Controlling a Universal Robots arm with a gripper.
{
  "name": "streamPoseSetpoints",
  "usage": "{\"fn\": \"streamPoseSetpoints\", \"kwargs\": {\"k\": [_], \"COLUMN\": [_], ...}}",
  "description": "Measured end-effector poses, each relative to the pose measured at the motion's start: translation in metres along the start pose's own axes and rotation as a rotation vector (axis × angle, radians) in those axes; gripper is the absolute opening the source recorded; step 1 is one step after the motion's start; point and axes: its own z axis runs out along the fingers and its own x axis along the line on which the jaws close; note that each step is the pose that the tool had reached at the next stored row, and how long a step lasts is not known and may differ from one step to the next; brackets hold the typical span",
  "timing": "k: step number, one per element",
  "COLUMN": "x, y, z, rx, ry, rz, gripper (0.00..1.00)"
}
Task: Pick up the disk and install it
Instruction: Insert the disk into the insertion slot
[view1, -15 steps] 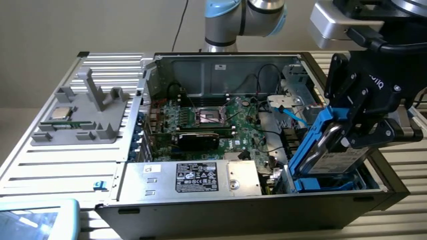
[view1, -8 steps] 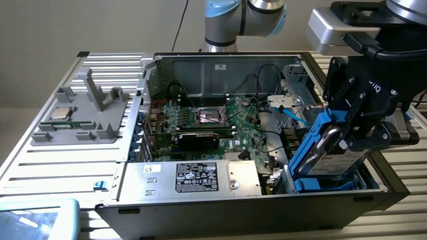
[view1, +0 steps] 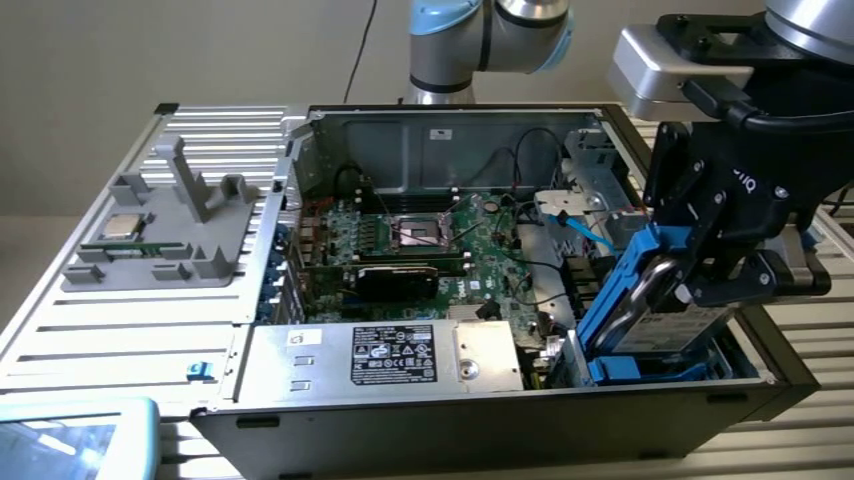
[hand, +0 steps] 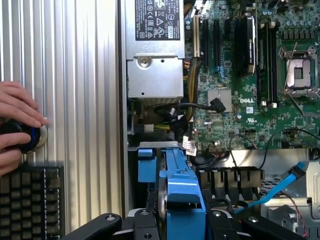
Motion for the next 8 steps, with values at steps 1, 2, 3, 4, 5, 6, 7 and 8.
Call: {"fn": "streamPoseSetpoints", "kwargs": {"k": [1,2,3,4,5,6,7,8], "x": [0.0000,0.0000,0.0000,0.0001,0.0001,0.0001,0.0000,0.0000], "y": [0.0000,0.0000,0.0000,0.0000,0.0000,0.0000,0.0000,0.0000], "z": [0.0003,0.0006,0.0009,0.0009,0.0009,0.0010,0.0011,0.0010], "rx": [0.0000,0.0000,0.0000,0.0000,0.0000,0.0000,0.0000,0.0000], "ry": [0.0002,0.0001,0.0001,0.0001,0.0002,0.0002,0.0001,0.0003], "rz": [0.000,0.000,0.000,0.000,0.000,0.000,0.000,0.000], "gripper": [0.37,0.37,0.37,0.37,0.37,0.37,0.37,0.39]}}
